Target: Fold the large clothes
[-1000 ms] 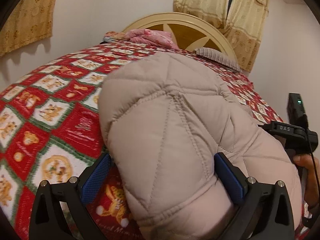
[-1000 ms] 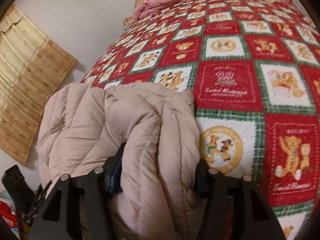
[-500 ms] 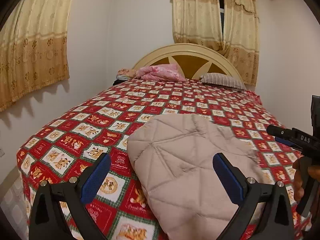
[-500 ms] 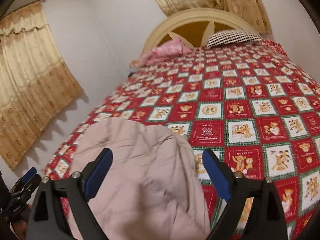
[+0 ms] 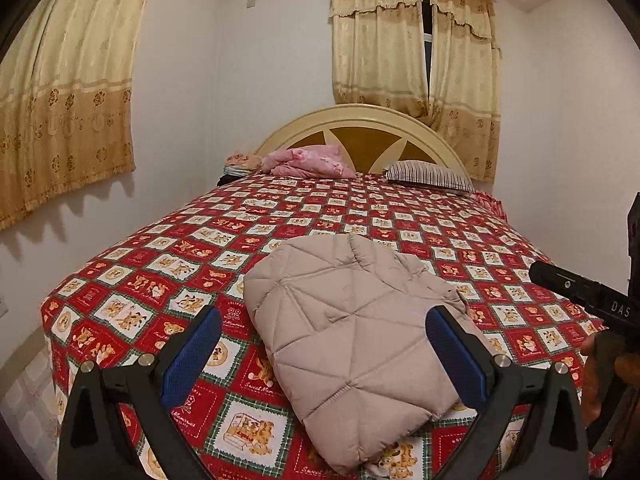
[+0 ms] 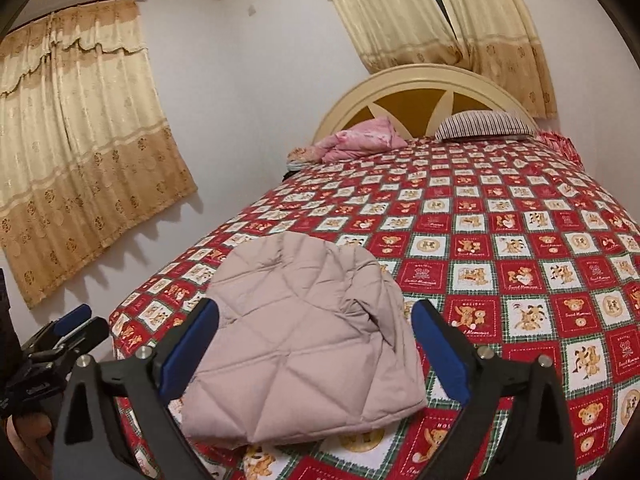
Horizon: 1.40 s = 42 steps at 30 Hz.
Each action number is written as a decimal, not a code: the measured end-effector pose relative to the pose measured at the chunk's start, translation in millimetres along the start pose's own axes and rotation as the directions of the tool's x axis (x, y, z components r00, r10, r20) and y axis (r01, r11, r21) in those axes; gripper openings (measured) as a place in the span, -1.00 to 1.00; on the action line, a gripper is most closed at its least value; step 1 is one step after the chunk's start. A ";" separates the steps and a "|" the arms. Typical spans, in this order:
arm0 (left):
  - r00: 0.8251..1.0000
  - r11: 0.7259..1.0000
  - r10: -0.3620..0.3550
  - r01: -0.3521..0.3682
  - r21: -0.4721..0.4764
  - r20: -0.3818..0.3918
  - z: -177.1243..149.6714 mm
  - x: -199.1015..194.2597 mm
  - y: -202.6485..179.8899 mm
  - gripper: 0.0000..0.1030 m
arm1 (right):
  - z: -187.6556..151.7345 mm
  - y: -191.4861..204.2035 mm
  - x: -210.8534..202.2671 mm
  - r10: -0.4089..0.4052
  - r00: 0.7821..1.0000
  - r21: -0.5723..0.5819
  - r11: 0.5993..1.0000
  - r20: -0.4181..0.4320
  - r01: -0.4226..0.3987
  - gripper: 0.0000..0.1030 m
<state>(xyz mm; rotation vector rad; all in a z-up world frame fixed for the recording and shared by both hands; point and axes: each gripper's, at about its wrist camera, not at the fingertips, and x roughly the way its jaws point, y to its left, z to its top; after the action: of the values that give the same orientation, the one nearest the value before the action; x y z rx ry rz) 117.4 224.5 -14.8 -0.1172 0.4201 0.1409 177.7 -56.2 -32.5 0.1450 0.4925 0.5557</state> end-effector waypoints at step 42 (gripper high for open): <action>0.997 0.998 0.056 -0.057 0.022 0.058 1.9 -17.0 -5.7 0.98 | -2.3 14.8 -30.4 0.005 0.996 -0.030 1.000 0.091 -0.002 0.97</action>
<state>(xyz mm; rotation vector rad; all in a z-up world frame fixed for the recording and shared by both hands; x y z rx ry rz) 103.7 217.2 -5.5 -0.0778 0.3684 0.1945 147.1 -60.1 -18.3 0.1421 0.3951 0.5568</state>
